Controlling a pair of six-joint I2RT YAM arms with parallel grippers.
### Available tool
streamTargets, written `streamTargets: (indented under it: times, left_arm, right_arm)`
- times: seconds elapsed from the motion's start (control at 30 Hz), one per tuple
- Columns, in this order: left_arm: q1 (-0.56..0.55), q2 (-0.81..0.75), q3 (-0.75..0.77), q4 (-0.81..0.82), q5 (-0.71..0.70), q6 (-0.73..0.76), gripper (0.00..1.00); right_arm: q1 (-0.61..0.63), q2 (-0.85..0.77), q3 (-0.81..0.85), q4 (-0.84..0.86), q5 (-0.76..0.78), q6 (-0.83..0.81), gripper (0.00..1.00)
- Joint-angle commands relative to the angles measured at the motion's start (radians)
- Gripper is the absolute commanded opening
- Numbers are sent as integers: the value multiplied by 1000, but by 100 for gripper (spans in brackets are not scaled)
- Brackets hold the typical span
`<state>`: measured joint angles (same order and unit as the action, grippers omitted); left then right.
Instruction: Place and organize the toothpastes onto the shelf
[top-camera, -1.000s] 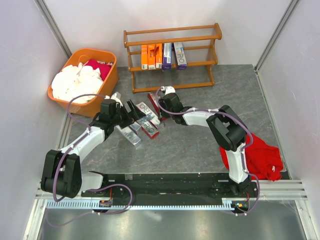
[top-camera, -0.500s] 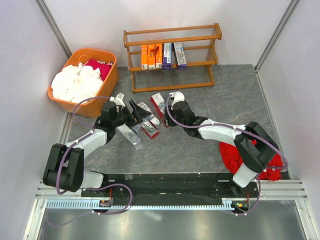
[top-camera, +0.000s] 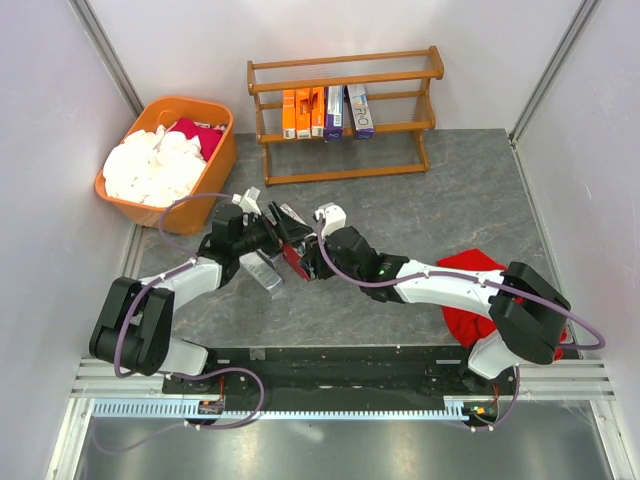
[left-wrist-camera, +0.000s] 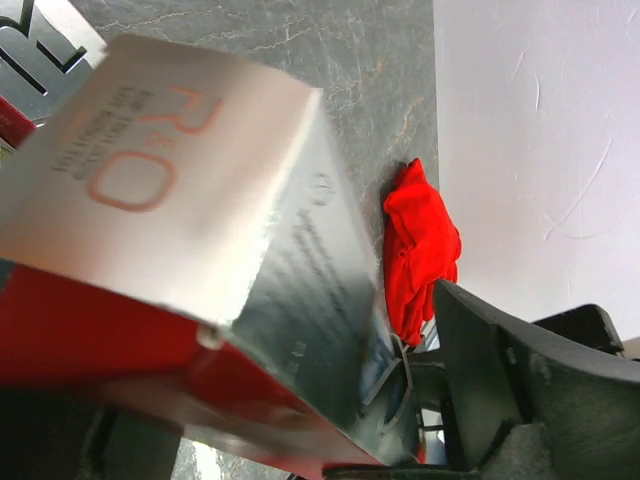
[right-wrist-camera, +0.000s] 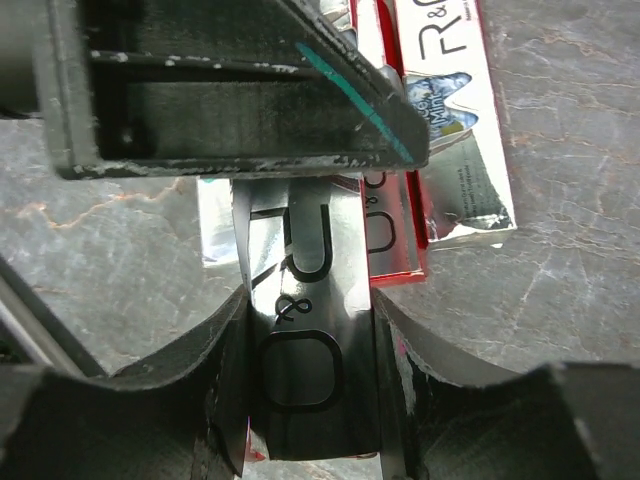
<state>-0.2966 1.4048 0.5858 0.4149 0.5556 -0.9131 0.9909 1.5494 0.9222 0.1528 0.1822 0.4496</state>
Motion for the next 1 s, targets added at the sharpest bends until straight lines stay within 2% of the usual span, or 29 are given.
streamTargets:
  times: [0.0,0.13,0.23,0.27,0.3,0.37,0.4,0.53,0.67,0.73,0.83,0.97]
  left_arm:
    - [-6,-10,-10,88,6,-35,90]
    - [-6,-29,-30,134,12,-62,67]
    - [-6,-26,-43,183,24,-87,60]
    - [-6,-24,-50,203,29,-110,60]
    - [-4,-20,-58,260,30,-125,60]
    - [-4,2,-70,309,41,-168,59]
    - [-4,11,-75,364,49,-182,59]
    - [1,110,-83,592,121,-312,57]
    - [8,215,-101,855,171,-434,57]
    - [14,250,-112,991,194,-492,56]
    - [19,322,-107,1141,227,-556,56]
    - [19,378,-98,1248,247,-612,56]
  right_arm:
    - [6,-35,33,27,29,24,42]
    - [8,-14,37,16,49,34,48]
    - [6,-6,37,16,46,49,56]
    - [6,-8,37,16,51,57,63]
    - [6,-14,33,17,53,64,76]
    - [2,-25,20,24,51,99,87]
    - [-9,-43,-2,40,49,116,98]
    - [-81,-116,-101,151,-61,254,98]
    - [-211,-155,-253,399,-296,413,98]
    - [-279,-152,-330,482,-358,464,98]
    - [-322,-137,-397,614,-463,506,98]
    - [-331,-72,-448,856,-576,567,98]
